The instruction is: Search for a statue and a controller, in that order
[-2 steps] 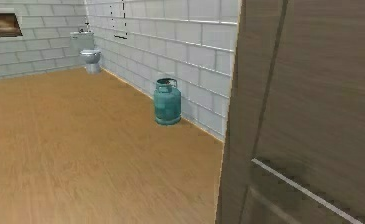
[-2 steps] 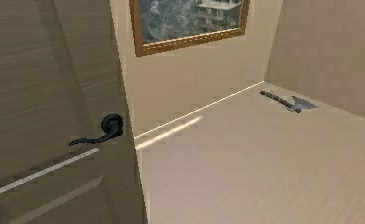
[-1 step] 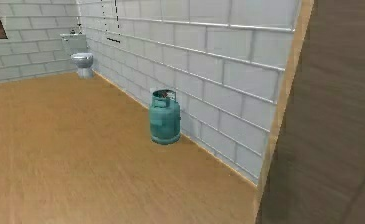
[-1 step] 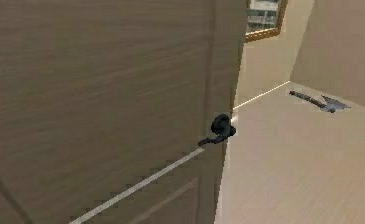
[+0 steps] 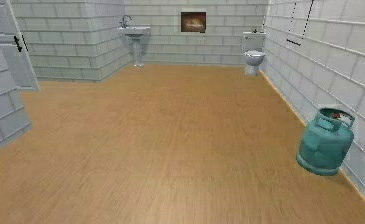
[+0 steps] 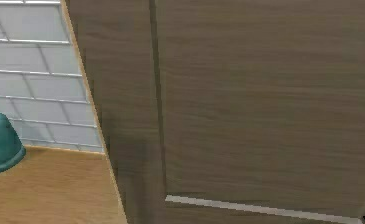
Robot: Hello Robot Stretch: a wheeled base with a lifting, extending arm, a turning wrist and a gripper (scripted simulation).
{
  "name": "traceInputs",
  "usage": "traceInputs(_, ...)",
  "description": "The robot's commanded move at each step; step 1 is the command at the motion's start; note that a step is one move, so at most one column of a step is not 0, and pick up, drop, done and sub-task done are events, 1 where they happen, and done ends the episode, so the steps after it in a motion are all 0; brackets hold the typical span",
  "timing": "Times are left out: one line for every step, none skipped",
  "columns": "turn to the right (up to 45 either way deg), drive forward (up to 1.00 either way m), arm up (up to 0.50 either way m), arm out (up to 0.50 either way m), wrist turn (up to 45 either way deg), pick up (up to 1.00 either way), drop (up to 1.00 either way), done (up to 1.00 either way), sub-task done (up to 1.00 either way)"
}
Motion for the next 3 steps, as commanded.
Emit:
traceInputs(-6.0,0.00,0.00,0.00,0.0,0.00,0.00,0.00,0.00)
traceInputs(0.0,0.35,0.00,0.00,0.0,0.00,0.00,0.00,0.00)
traceInputs(-30.0,0.00,0.00,0.00,0.0,0.00,0.00,0.00,0.00)
